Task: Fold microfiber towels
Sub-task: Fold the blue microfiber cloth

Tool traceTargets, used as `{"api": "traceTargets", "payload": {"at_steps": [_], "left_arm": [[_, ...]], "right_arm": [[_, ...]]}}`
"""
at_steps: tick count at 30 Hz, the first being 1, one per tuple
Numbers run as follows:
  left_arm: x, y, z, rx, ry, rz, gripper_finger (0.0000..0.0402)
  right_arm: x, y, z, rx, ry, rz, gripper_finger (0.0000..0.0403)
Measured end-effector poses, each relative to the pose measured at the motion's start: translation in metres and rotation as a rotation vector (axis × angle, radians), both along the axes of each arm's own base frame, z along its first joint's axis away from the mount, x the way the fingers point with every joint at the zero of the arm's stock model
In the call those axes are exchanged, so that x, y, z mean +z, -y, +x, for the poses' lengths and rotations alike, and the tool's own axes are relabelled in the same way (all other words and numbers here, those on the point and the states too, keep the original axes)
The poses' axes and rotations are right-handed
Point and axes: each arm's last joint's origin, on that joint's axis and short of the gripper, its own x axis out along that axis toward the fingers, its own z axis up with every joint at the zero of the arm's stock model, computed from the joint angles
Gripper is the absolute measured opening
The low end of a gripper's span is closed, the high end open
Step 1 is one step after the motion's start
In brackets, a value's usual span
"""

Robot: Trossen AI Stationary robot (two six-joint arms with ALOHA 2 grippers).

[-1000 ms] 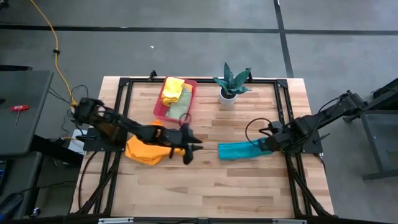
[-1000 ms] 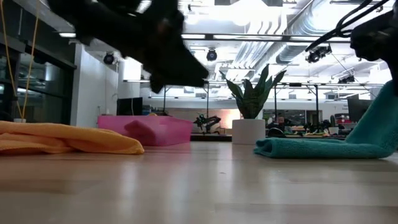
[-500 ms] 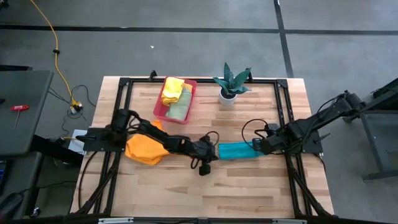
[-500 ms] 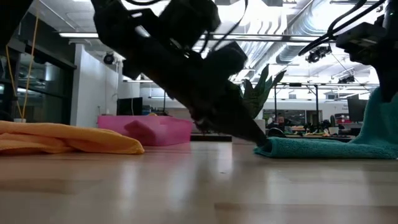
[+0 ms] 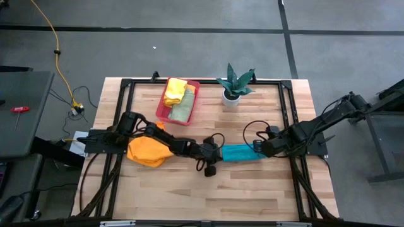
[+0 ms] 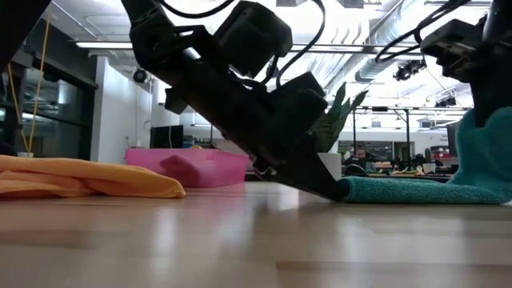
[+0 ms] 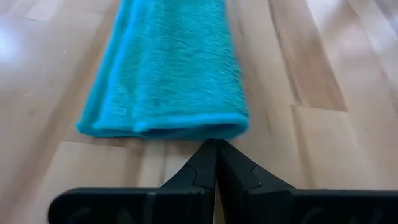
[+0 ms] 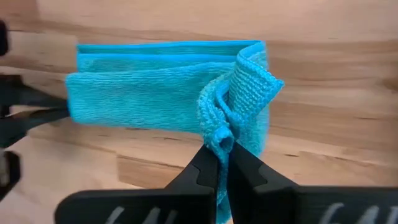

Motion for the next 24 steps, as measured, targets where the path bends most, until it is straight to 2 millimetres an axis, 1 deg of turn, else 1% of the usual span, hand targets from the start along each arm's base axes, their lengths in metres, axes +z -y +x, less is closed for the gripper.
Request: {"api": "traceTargets", "payload": {"at_steps": [5,14,18,24], "left_arm": [[0.0,-0.006,0.0,0.019,0.0,0.004,0.0],[0.0,-0.006,0.0,0.021,-0.001,0.003,0.0],[0.0,-0.006,0.0,0.021,-0.002,0.003,0.0],[0.0,-0.006,0.0,0.023,-0.001,0.002,0.0]], "right_arm": [[0.002,-0.002,0.006,-0.008,0.074,0.008,0.0],[0.008,-0.005,0.017,-0.039,0.217,-0.001,0.0],[0.003,-0.007,0.023,-0.037,0.208,-0.005,0.0],[-0.01,-0.013,0.036,-0.033,0.173,-0.021,0.0]]}}
